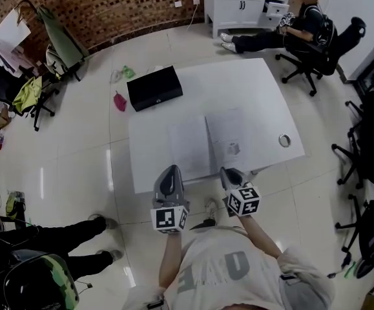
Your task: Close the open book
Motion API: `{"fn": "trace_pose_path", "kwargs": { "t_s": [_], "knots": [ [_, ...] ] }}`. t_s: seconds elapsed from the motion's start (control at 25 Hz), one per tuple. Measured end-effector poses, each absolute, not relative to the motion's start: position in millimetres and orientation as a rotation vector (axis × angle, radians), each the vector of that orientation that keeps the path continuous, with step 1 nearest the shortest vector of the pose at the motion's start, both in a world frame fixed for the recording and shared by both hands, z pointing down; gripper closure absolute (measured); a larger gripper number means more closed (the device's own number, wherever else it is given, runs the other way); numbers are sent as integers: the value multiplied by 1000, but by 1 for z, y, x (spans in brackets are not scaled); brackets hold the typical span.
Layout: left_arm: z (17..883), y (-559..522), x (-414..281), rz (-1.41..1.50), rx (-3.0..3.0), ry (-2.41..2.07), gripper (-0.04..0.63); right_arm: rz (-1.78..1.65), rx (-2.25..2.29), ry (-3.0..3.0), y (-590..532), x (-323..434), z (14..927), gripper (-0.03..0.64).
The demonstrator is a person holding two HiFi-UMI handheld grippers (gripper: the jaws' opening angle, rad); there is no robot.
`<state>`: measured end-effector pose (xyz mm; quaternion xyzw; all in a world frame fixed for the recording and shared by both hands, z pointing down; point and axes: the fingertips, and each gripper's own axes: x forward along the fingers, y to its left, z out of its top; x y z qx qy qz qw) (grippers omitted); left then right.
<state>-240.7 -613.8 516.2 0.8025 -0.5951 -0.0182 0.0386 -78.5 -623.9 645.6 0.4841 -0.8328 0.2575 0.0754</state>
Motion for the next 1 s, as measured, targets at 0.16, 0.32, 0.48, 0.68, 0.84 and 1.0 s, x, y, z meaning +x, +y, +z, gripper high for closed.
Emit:
{"fn": "trace_pose_path", "kwargs": {
  "t_s": [0.16,0.32,0.48,0.68,0.84,1.0],
  "knots": [
    [521,-613,-245,-58,2437,-1832,581,688,1328,-2510,-623,-97,645,581],
    [524,-609,-252,-58,2410,-1864,581,723,1225,-2545,-619,-112,649,577],
    [523,-603,-263,-62,2384,-1905,581,745,1108,-2579,-610,-135,652,535],
    [525,-601,-268,-55,2367,-1927,581,755,1066,-2644,-606,-144,643,586],
    [523,-605,-264,-60,2366,-1924,581,749,1106,-2668,-617,-135,630,611],
    [522,-608,-261,-68,2376,-1915,581,787,1147,-2701,-625,-124,617,611]
  ]
}}
